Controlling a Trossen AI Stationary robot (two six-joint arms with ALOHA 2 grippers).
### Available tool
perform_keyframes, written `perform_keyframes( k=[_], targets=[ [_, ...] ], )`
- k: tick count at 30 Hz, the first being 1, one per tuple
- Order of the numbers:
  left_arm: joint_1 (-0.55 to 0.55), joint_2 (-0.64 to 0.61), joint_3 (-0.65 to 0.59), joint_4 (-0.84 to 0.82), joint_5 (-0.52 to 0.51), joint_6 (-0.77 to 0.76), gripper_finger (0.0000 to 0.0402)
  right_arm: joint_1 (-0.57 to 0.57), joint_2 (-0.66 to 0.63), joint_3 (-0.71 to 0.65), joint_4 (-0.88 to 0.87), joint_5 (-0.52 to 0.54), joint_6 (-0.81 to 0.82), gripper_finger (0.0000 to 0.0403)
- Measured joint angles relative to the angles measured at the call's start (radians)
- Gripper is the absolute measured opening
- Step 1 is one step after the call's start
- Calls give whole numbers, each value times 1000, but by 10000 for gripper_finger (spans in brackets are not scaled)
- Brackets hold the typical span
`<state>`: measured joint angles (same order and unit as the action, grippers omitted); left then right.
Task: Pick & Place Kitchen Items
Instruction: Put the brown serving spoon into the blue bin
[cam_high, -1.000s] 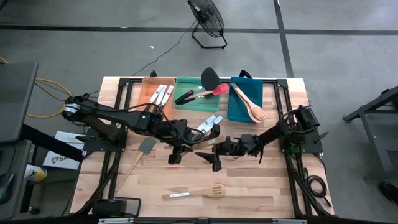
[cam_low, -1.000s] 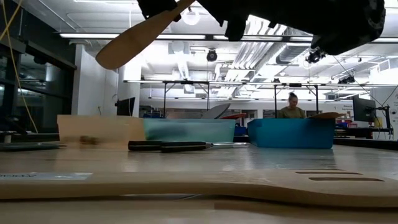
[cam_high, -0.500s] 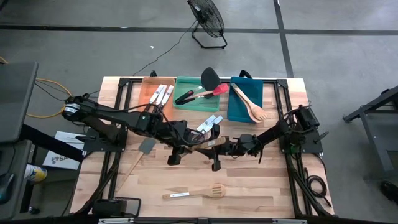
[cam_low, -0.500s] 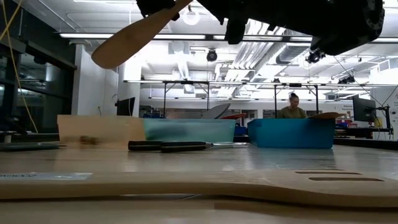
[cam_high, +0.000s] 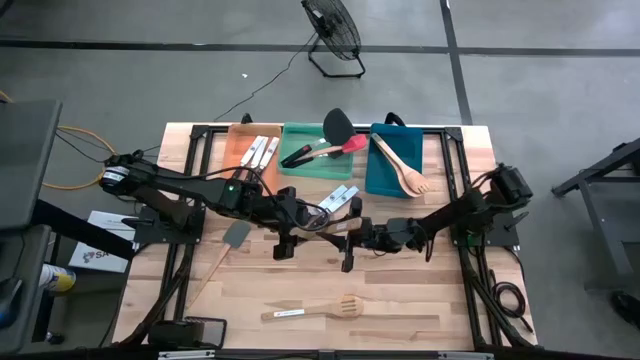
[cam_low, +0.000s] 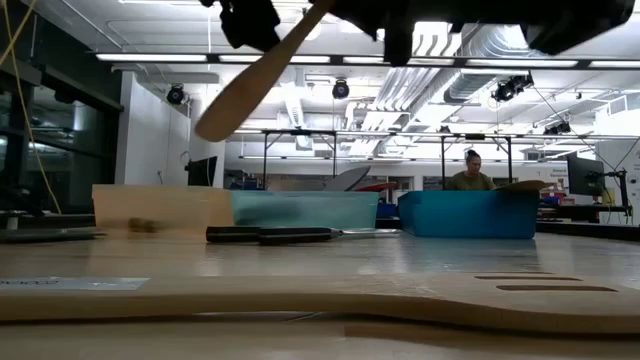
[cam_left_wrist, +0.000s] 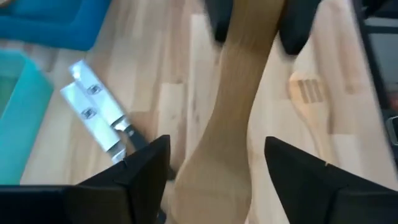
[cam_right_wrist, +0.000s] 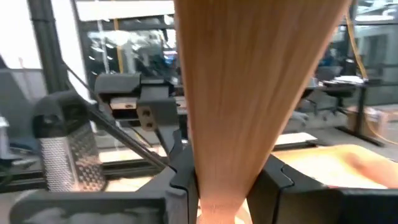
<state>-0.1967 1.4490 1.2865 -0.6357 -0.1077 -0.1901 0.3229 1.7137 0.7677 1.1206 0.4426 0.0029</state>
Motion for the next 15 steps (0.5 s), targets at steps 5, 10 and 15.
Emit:
perform_keyframes(
  k=[5, 10, 15],
  targets=[
    [0, 0, 0, -59, -24, -55, 266, 35, -102, 0, -194, 190, -34, 82],
    [0, 0, 0, -87, -52, -97, 268, 88, -194, -1, -349, 588, -111, 82],
    [0, 0, 0, -77, -62, -111, 268, 99, -242, -57, -386, 865, -138, 82]
  ],
)
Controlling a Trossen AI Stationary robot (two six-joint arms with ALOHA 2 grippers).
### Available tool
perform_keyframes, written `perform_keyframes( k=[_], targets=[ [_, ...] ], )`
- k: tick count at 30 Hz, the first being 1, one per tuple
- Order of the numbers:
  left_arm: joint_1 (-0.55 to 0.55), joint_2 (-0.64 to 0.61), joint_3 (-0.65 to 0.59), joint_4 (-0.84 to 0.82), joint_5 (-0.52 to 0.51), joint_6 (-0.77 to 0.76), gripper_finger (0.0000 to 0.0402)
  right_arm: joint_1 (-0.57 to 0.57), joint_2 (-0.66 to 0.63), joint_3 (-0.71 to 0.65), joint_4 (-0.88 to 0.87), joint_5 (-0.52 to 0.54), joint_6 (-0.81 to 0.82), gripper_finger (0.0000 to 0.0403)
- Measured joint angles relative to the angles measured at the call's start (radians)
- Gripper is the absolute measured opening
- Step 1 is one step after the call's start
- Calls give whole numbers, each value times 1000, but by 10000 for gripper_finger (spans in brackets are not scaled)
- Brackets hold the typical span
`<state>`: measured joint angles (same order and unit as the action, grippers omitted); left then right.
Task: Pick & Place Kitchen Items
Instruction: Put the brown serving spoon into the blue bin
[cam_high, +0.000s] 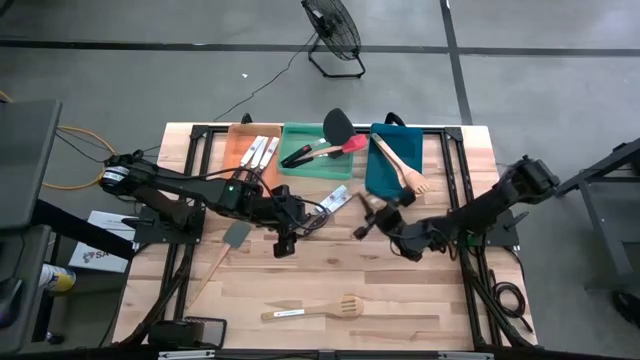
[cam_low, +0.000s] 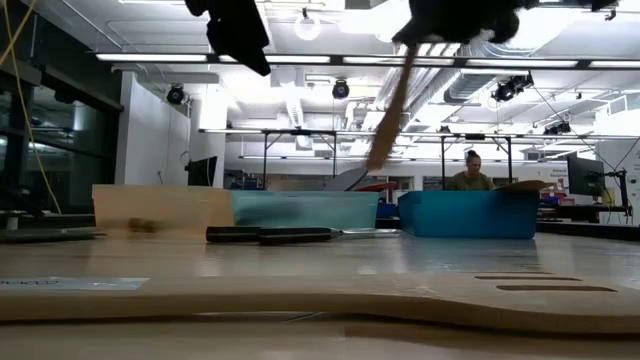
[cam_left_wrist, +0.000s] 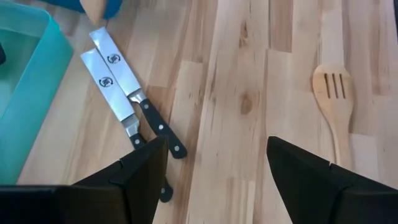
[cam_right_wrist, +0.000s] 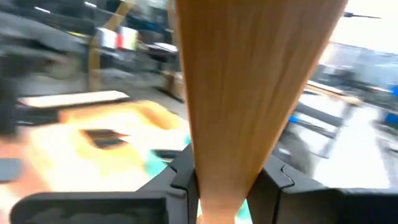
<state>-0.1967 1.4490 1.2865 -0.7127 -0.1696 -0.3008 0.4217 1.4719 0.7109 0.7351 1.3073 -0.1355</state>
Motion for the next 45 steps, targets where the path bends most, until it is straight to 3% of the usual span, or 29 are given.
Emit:
perform_keyframes(
  k=[11, 18, 25, 31, 33, 38, 45],
  targets=[
    [0, 0, 0, 21, -9, 0, 269, -45, -113, -226, 12, 218, 139, 82],
    [0, 0, 0, 75, -9, 4, 269, -114, -229, -347, 11, 218, 169, 82],
    [0, -1, 0, 91, -20, 7, 269, -326, -302, -425, 48, -23, 140, 82],
    [0, -1, 0, 95, -35, 7, 269, -532, -305, -433, 261, -287, -6, 82],
    [0, 0, 0, 96, -35, 7, 269, -595, -305, -433, 272, -324, -23, 82],
    [0, -1, 0, 96, -35, 4, 269, -728, -297, -433, 226, -503, 43, 82],
    [0, 0, 0, 107, -35, 3, 269, -858, -240, -433, 216, -641, 87, 82]
  ],
)
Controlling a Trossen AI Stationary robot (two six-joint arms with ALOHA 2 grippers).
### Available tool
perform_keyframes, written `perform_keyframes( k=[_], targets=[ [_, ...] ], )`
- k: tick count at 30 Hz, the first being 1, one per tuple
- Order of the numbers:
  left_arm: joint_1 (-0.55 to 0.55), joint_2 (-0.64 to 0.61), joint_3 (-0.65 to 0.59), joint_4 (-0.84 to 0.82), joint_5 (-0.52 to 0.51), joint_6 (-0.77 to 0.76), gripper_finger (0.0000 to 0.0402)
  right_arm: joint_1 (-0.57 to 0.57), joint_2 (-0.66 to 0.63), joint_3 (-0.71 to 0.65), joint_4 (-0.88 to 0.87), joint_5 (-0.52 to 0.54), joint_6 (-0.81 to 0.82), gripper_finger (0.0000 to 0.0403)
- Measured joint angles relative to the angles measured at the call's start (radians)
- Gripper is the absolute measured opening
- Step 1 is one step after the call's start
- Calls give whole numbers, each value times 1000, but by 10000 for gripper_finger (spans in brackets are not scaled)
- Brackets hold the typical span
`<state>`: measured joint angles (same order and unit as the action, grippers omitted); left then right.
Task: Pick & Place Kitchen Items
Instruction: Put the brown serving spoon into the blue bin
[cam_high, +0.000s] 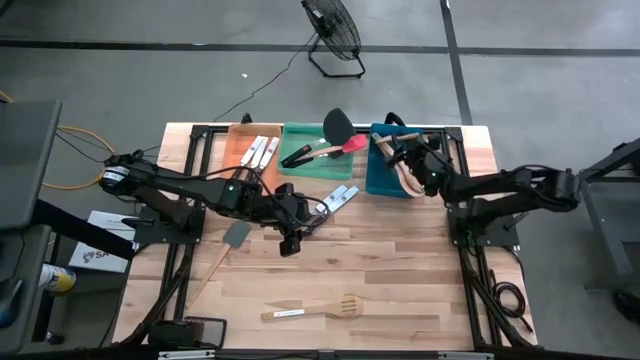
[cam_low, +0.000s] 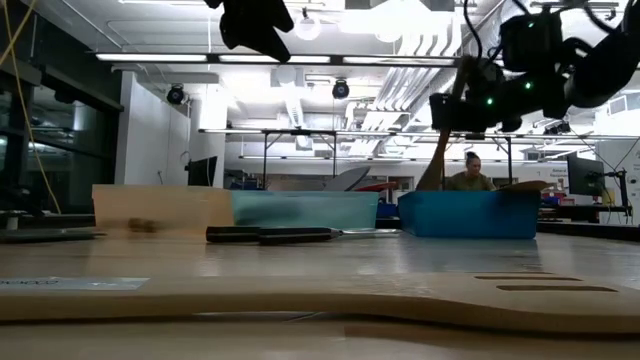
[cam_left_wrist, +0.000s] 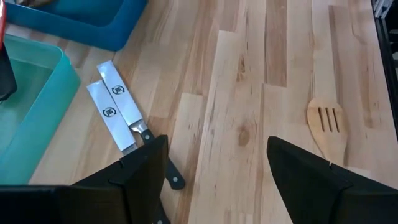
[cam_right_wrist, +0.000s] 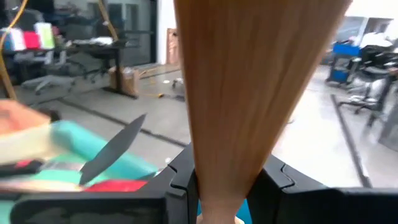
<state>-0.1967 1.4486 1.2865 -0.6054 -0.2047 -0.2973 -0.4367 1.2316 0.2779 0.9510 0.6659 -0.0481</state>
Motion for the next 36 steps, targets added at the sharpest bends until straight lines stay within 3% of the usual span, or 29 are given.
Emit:
perform_keyframes(
  k=[15, 22, 25, 36],
  targets=[
    [0, 0, 0, 11, 0, 0, 269, -95, 129, 4, 56, -67, 51, 82],
    [0, 0, 0, 5, 0, -1, 269, -48, 129, 0, -27, -71, 119, 197],
    [0, 0, 0, 4, 0, -1, 269, -36, 133, -2, -112, -69, 178, 228],
    [0, 0, 0, 4, 1, -15, 269, 9, 131, 0, -280, -69, 337, 242]
  ],
)
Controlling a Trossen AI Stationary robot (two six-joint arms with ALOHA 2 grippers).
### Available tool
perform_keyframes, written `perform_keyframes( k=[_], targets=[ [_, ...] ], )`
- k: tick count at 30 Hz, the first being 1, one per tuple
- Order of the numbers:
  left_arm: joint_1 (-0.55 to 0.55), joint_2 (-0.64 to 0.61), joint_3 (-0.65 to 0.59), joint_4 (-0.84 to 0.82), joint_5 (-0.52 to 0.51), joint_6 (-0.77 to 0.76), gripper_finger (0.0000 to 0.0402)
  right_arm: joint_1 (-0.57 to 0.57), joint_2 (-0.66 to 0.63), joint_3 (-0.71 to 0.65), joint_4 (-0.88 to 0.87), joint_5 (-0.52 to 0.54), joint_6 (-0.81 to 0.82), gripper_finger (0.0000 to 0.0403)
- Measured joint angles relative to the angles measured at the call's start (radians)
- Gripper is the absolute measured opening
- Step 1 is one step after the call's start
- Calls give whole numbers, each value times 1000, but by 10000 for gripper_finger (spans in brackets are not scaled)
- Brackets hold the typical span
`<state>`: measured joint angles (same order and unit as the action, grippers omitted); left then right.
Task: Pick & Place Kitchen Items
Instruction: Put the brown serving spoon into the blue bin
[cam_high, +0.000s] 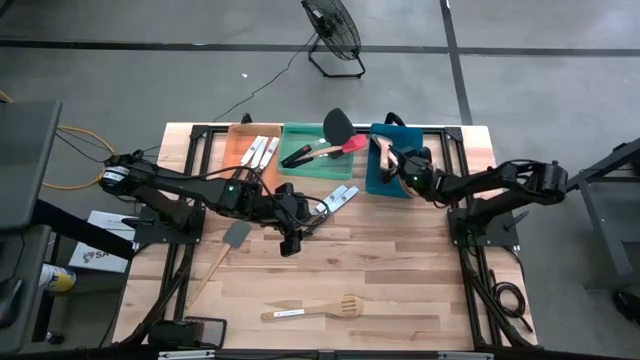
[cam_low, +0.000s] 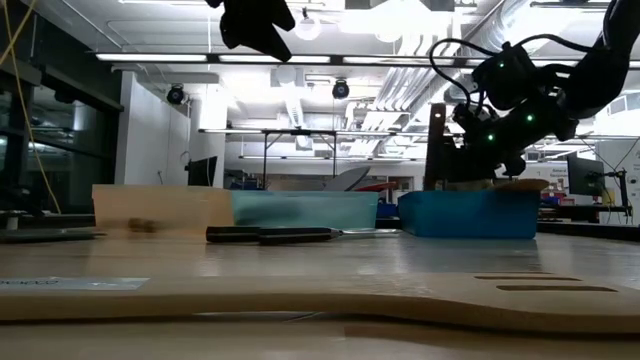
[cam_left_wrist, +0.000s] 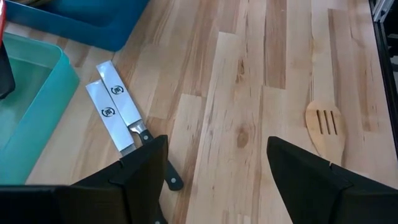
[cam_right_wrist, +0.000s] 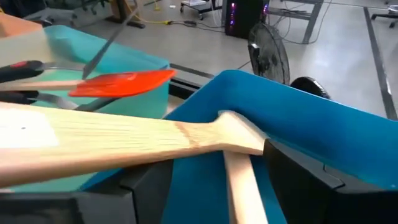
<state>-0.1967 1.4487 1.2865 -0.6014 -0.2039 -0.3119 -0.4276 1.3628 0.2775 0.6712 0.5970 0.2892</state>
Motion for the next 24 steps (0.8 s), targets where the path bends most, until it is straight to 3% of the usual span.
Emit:
perform_keyframes(
  k=[14, 24],
  targets=[
    [0, 0, 0, -8, 2, -19, 269, 45, -35, 0, -134, 13, 28, 243],
    [0, 0, 0, -22, 2, -34, 269, 45, -215, 0, -333, 26, 22, 243]
  ],
)
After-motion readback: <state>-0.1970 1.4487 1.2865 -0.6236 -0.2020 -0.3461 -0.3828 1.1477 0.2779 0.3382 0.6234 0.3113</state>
